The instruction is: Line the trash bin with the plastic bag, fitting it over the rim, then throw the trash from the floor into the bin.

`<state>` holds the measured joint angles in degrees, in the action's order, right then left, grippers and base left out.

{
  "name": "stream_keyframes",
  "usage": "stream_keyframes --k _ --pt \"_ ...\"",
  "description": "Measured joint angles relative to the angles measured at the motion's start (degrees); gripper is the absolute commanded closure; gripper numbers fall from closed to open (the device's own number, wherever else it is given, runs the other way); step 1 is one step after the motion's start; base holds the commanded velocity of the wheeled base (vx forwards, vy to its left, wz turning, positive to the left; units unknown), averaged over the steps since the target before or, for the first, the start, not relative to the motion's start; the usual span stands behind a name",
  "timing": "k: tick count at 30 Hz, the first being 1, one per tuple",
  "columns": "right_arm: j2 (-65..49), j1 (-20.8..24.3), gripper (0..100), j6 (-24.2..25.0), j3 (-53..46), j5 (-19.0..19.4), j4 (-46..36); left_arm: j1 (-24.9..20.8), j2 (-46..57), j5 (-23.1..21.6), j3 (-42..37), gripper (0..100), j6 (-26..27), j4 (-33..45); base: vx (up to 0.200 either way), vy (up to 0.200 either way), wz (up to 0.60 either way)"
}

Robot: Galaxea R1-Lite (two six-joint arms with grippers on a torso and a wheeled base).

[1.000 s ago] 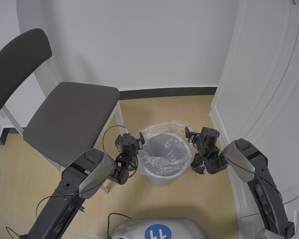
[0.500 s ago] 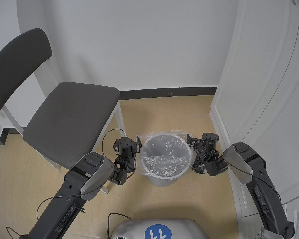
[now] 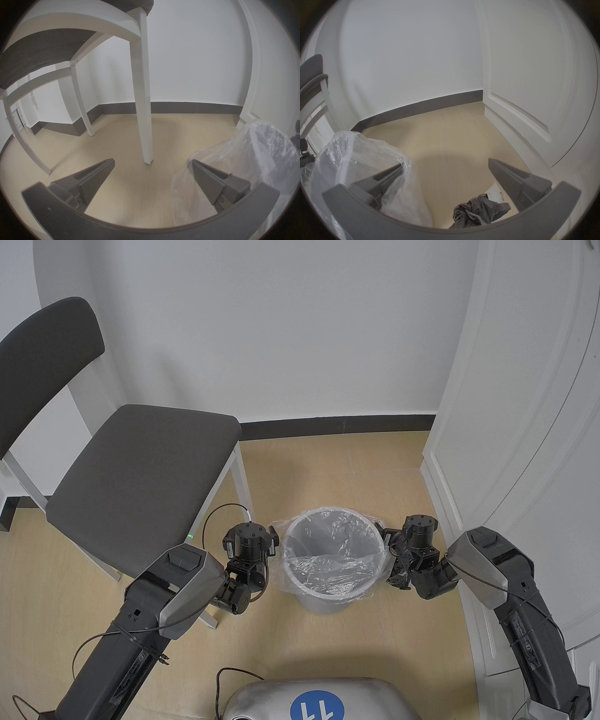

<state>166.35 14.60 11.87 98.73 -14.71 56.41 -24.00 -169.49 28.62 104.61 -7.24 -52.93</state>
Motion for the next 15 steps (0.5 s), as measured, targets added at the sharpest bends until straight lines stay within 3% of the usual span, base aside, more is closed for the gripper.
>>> stream_keyframes --k 6,15 --pt "-1.5 0.0 0 -0.1 -2.0 0.1 0.1 0.6 3.2 -0.1 -5.0 0 0.1 -0.4 0.000 0.000 0.00" --pt "-11.7 -0.2 0 -1.0 -14.7 1.8 -2.7 0.4 11.0 -2.8 -17.9 0 0.2 -0.6 0.000 0.000 0.00"
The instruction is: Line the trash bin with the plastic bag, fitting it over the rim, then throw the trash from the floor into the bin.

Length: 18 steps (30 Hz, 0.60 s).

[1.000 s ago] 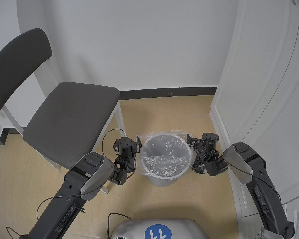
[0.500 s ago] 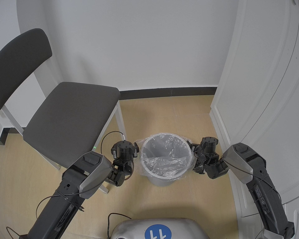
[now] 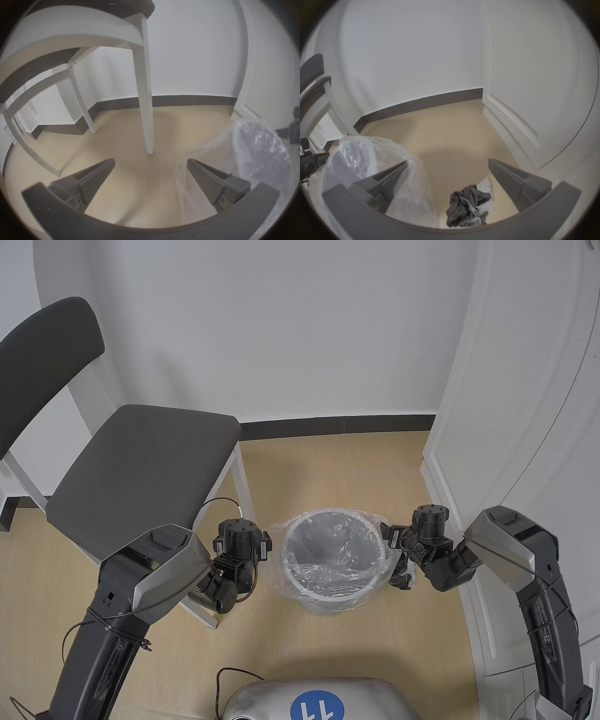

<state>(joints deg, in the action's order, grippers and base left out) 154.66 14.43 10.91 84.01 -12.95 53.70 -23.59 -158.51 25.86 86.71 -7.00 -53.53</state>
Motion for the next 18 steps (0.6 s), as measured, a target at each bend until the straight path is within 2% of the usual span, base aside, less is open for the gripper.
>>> stream_keyframes --k 6,12,18 --pt "-7.2 -0.3 0 -0.5 -7.1 2.1 -4.5 -0.8 5.9 -3.8 -8.9 0 0.2 0.5 0.000 0.000 0.00" --pt "-11.8 -0.5 0 -0.6 -10.3 3.3 -10.7 -1.2 9.1 -4.7 -12.8 0 1.4 0.6 0.000 0.000 0.00" --pt "-14.0 -0.9 0 -0.6 -12.0 7.1 -15.7 -1.3 10.4 -6.1 -15.4 0 2.4 2.3 0.000 0.000 0.00"
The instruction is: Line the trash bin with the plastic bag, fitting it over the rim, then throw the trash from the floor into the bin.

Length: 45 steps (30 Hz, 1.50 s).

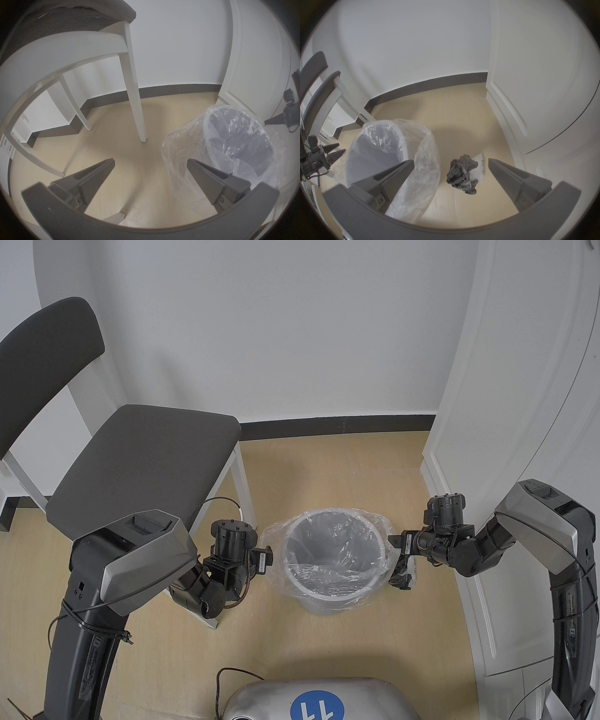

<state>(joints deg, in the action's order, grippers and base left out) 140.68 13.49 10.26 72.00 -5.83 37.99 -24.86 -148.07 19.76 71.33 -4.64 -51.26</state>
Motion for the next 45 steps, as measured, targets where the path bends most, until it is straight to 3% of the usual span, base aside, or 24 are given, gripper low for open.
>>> stream_keyframes --k 8,19,34,45 --pt "2.9 -0.5 0 -1.2 1.4 0.4 -2.5 0.0 -0.1 -1.2 -0.9 0 0.1 1.9 0.000 0.000 0.00" --pt "6.8 -1.5 0 -1.2 6.8 1.4 -12.2 -0.1 -1.4 -2.9 -1.0 0 0.0 5.1 0.000 0.000 0.00" --pt "9.0 2.5 0 0.4 11.6 1.5 -12.2 0.4 -1.8 -2.9 -0.8 0 -0.1 6.5 0.000 0.000 0.00" --pt "13.1 4.0 0 4.2 19.3 0.7 -12.2 1.1 -1.7 -2.8 0.0 0 -0.3 5.7 0.000 0.000 0.00"
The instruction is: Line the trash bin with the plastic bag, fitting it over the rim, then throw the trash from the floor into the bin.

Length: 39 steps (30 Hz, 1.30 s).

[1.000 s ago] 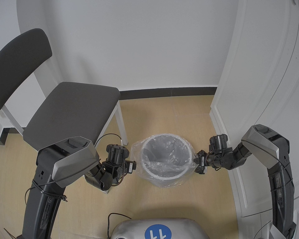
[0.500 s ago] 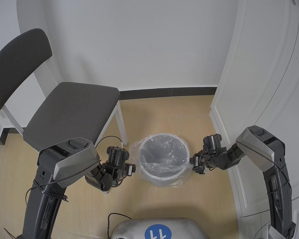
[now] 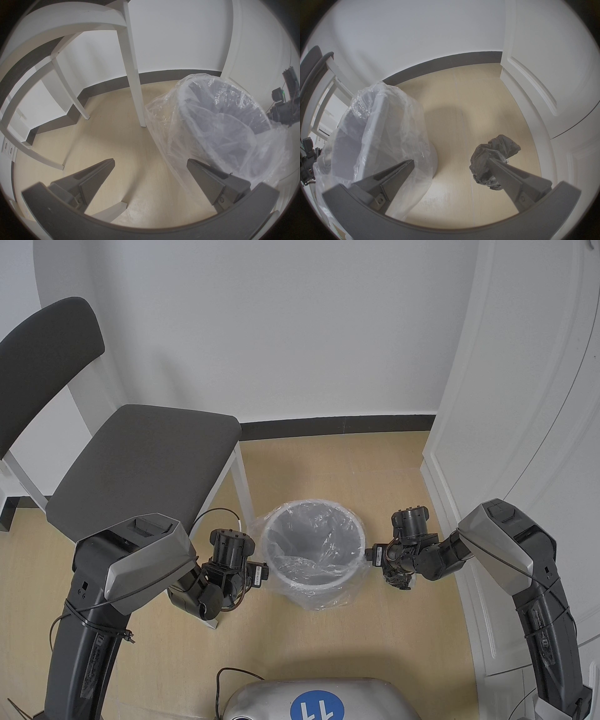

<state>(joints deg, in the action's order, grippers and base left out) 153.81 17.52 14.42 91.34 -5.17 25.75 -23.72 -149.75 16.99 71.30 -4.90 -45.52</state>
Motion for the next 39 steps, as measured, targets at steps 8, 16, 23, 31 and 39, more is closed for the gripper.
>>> stream_keyframes --k 8,16,23,31,39 --pt "3.8 -1.3 0 -0.1 7.5 -0.1 -3.5 0.3 -0.4 0.2 0.6 0 0.1 0.2 0.000 0.000 0.00" --pt "8.0 -2.1 0 3.3 16.8 0.0 -13.1 1.0 -0.9 0.0 1.1 0 0.1 0.8 0.000 0.000 0.00" --pt "9.4 -2.1 0 4.9 18.3 -0.2 -13.3 1.2 -0.7 0.0 -0.1 0 0.3 0.1 0.000 0.000 0.00" --pt "5.3 -2.3 0 4.4 11.6 -0.7 -11.2 1.0 2.8 -3.9 -5.0 0 0.6 -0.1 0.000 0.000 0.00" --pt "-3.5 -2.4 0 0.5 0.2 -0.4 -5.8 1.9 8.4 -6.6 -10.1 0 2.0 0.0 0.000 0.000 0.00"
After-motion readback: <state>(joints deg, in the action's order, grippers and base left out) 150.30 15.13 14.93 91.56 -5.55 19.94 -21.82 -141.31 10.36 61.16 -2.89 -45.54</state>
